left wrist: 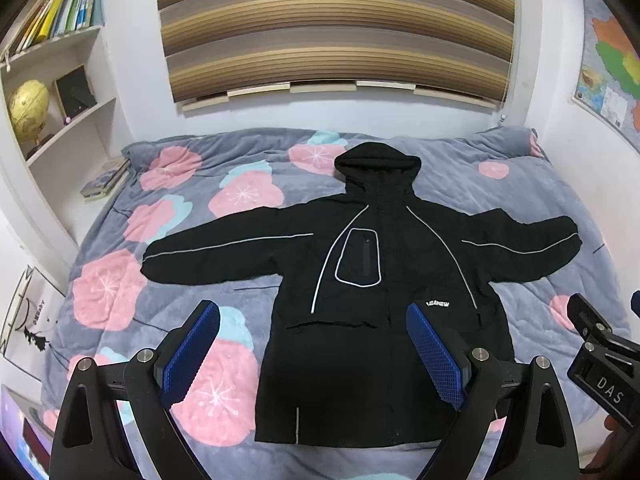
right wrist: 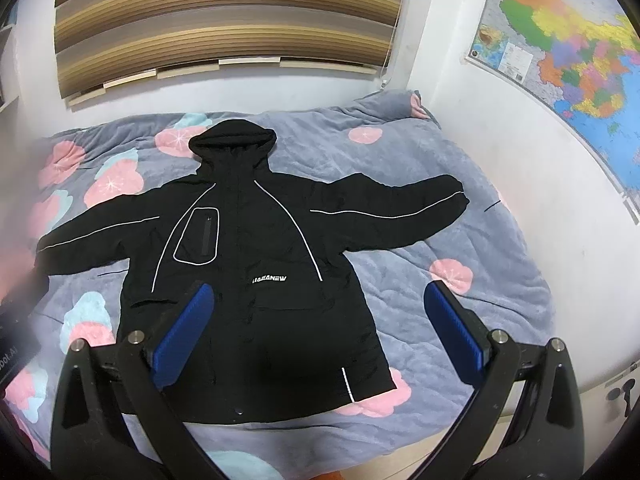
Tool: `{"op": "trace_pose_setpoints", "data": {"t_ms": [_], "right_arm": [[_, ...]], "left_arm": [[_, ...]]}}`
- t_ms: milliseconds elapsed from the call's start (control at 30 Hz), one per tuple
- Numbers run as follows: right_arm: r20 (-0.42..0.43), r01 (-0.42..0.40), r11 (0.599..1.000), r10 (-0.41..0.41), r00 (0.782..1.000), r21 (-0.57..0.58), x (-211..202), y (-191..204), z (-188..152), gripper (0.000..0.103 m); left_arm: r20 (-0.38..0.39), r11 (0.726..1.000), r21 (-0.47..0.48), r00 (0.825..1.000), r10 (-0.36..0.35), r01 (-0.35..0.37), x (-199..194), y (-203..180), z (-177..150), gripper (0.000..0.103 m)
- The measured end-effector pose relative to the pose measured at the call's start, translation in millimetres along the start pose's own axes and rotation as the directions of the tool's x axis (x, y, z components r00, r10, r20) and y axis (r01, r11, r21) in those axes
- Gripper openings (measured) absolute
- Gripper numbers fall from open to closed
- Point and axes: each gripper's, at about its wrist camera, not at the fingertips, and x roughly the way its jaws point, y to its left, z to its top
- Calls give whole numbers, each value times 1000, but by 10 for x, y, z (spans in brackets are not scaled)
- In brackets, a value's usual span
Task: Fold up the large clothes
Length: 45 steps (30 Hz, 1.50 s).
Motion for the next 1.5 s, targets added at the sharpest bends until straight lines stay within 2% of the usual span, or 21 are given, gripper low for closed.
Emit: {"op": "trace_pose_setpoints", "data": {"t_ms": [300, 633, 700, 800, 867, 933, 1100, 1167, 1267, 1433, 1500], "right_arm": [[-7, -21, 1000, 20, 1000, -21, 113, 117, 70, 103], [-15, -73, 995, 72, 997, -68, 389, -39, 268, 103], [-23, -69, 994, 67, 997, -80, 505, -137, 288, 103], [-55, -86, 992, 82, 995, -90, 717, -308, 313, 103], [-77, -147, 986, 141, 987, -78, 879, -478, 333, 103], [-102, -202, 979, 200, 974, -14, 1136, -781, 372, 103], [-152, -258, 960, 273, 950, 112, 1795, -1401, 472, 103], [-163, -279, 945, 306, 938, 173, 2111, -1661, 524, 103], [-149, -265, 928, 310, 939, 261, 2596, -2084, 591, 102], [-102, -193, 877, 262, 960, 440, 3511, -2959, 599, 102], [-118, -152, 860, 237, 964, 487, 3846, -3232, 618, 102]], "left_arm": [[-6, 1000, -19, 1000, 17, -17, 119, 45, 53, 95], [-41, 994, -79, 997, 71, -74, 228, -150, 78, 95], [-52, 994, -94, 997, 55, -60, 299, -211, 74, 95], [-48, 991, -129, 999, -24, 18, 402, -332, 70, 95], [-56, 988, -153, 998, -37, 28, 495, -427, 60, 95], [-66, 988, -155, 997, -38, 27, 617, -570, 63, 95], [-49, 991, -131, 998, -26, 19, 922, -916, 163, 95], [-56, 988, -140, 996, -74, 66, 1094, -1020, 236, 95], [-88, 979, -166, 987, -133, 117, 1407, -1132, 341, 95], [-140, 989, -127, 985, -98, 80, 1828, -1385, 446, 95], [-148, 992, -110, 986, -82, 66, 1980, -1508, 486, 95]]}}
